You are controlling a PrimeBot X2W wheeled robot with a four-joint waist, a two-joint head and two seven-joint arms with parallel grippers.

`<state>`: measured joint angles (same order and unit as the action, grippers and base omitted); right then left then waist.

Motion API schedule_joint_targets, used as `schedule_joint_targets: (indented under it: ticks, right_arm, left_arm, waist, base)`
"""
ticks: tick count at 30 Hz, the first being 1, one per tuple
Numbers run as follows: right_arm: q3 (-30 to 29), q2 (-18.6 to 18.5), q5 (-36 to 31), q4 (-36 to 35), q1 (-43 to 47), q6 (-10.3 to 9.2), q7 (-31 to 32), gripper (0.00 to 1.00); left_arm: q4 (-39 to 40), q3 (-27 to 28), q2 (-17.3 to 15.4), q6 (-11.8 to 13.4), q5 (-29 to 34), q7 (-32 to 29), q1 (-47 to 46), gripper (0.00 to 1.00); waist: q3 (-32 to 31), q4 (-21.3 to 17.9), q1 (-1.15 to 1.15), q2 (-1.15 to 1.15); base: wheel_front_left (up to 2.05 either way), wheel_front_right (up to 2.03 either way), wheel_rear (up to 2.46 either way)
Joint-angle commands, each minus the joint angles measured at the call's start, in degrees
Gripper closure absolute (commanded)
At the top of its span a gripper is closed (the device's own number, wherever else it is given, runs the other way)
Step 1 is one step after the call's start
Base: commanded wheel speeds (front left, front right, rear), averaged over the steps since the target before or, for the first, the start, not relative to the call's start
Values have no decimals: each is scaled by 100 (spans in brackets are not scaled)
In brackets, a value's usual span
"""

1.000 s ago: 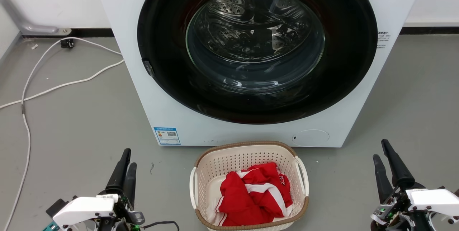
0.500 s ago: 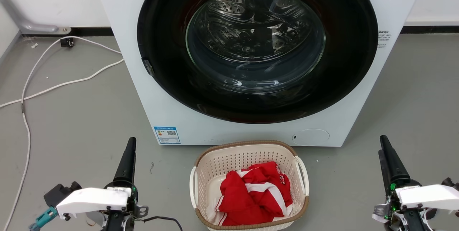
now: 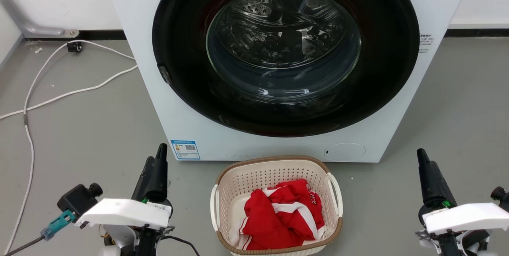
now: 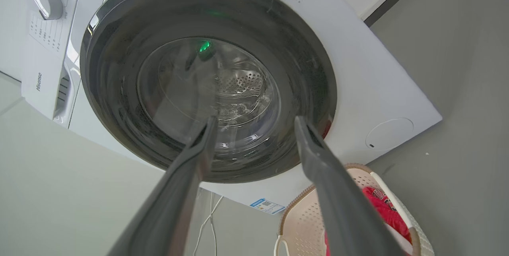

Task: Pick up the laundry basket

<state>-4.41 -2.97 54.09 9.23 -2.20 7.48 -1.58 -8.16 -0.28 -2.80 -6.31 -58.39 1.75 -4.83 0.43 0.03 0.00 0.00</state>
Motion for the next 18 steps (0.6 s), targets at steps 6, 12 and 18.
schedule_joint_targets:
  ticks: [6,12,18]
  right_arm:
    - [23,-4,-784,-170,1,1,-174,0]
    - [53,-3,-1505,-186,41,1,-300,0]
    - [72,-1,-1967,-210,47,1,-349,0]
  left_arm:
    - [148,-187,-44,101,811,157,-142,0]
    - [115,-353,-135,227,1457,291,-178,0]
    - [53,-460,-191,335,1862,382,-233,0]
  waist:
    - [-5,-1,0,0]
    - [1,-1,0,0]
    - [14,-3,0,0]
  base:
    - [0,0,0]
    - [0,0,0]
    - [0,0,0]
